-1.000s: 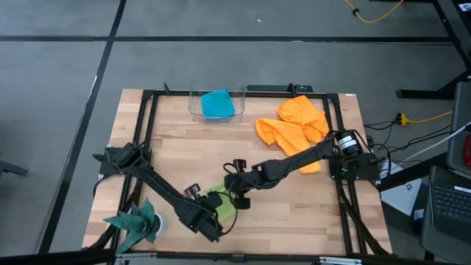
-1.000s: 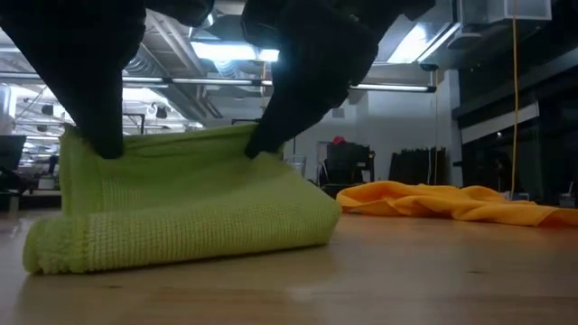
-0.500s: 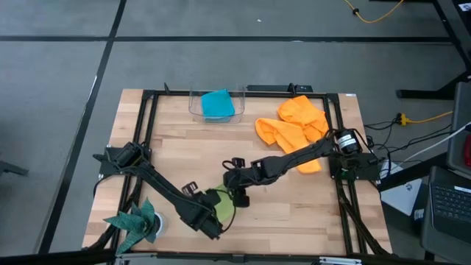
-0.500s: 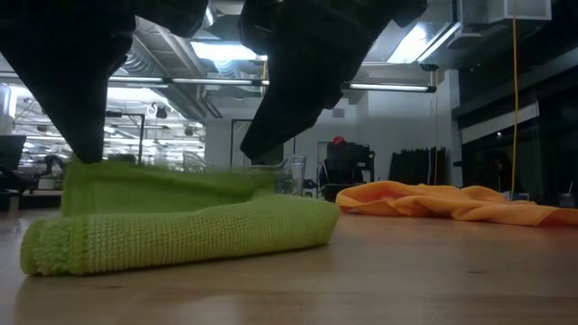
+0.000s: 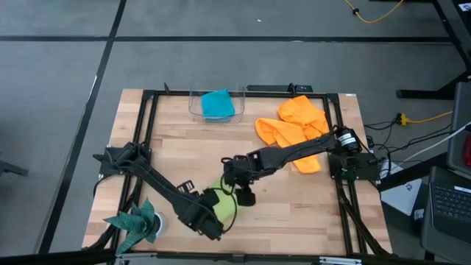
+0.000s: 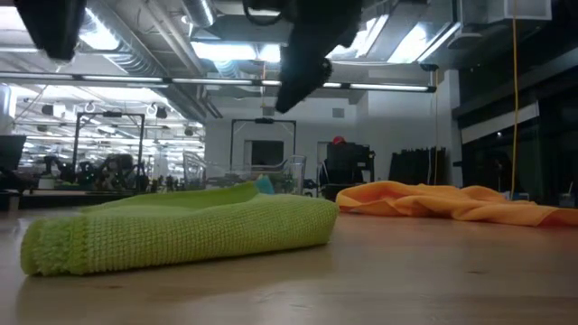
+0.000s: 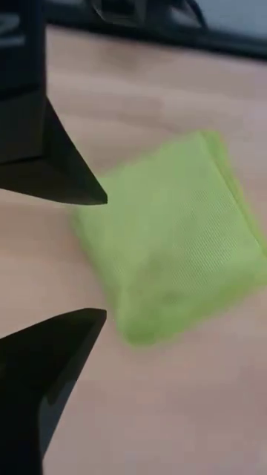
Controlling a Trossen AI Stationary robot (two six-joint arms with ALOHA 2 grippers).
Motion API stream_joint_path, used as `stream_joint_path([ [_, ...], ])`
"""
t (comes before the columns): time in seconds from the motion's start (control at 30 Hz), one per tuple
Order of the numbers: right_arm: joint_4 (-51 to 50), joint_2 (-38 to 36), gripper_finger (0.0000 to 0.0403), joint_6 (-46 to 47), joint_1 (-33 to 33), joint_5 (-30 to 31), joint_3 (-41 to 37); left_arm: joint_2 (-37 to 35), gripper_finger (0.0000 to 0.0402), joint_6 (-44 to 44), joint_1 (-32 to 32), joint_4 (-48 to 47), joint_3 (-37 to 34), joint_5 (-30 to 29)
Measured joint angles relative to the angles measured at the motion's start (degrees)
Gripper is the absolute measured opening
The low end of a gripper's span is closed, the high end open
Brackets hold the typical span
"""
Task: Fold microfiber towels
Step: Adjust the transparent bin on the table
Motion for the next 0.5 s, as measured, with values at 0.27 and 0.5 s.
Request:
stream_joint_path([
  [0.27, -2.45, 0.0, 0.0243, 0.4, 3.12, -4.11, 1.09, -3.87, 0.0122, 2.49, -5.91, -3.62, 5.38, -10.26],
  [0.5, 10.28, 0.02, 0.0243, 7.1, 4.92, -0.76, -1.0, -16.06, 0.0122, -1.74, -11.71, -3.68, -2.68, -24.32],
])
